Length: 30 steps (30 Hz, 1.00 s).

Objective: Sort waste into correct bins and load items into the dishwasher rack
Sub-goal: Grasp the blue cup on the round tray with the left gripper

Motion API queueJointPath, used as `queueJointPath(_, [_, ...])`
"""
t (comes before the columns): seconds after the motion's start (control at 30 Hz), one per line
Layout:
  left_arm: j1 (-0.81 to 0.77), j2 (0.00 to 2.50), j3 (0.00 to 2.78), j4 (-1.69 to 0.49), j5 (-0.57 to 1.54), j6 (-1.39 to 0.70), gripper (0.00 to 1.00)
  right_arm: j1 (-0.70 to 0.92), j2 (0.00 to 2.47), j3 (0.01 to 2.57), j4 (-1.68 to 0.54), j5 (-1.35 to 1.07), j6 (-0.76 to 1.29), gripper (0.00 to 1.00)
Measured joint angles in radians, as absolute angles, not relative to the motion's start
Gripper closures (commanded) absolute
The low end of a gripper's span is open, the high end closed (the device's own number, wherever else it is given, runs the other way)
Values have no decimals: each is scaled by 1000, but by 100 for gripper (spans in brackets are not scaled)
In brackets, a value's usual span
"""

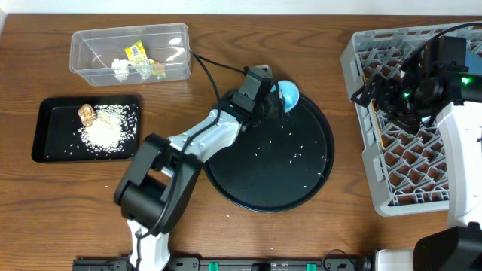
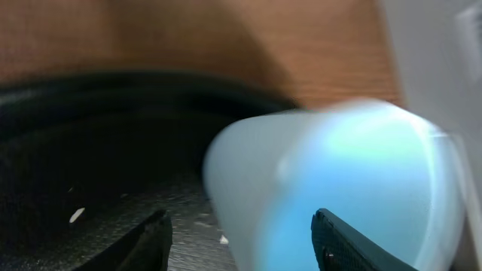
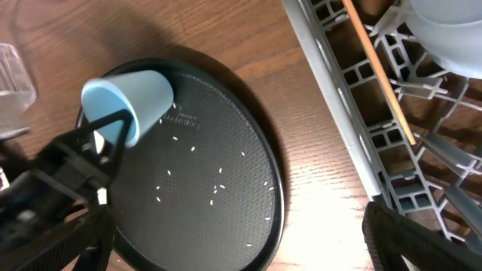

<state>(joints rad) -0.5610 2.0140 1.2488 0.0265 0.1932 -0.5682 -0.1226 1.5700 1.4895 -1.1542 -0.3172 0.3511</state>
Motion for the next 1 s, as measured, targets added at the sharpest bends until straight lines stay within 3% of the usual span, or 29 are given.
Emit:
queueJointPath(0.13, [-561,2037,1249,27,183,-568,40,-123,1570,1489,-1154,-317,351,1])
queueJointPath(0.2, [-561,2037,1250,28,180,-570,52,-123,1570,1489,-1154,-317,351,1])
queueJointPath(0.3, [-561,2037,1252,27,180,-569,78,-123,1570,1489,-1154,-317,351,1])
queueJointPath(0.4, [-561,2036,1253,25,193,-564,94,-123,1570,1489,-1154,-317,351,1])
queueJointPath(0.7, [-559,1889,1252,-71,281,-556,94,-123,1570,1489,-1154,-321,351,1])
queueJointPath(1.0, [-528,1618,1259,-102,668,-618,94,-119,1570,1489,-1135,-506,308,1])
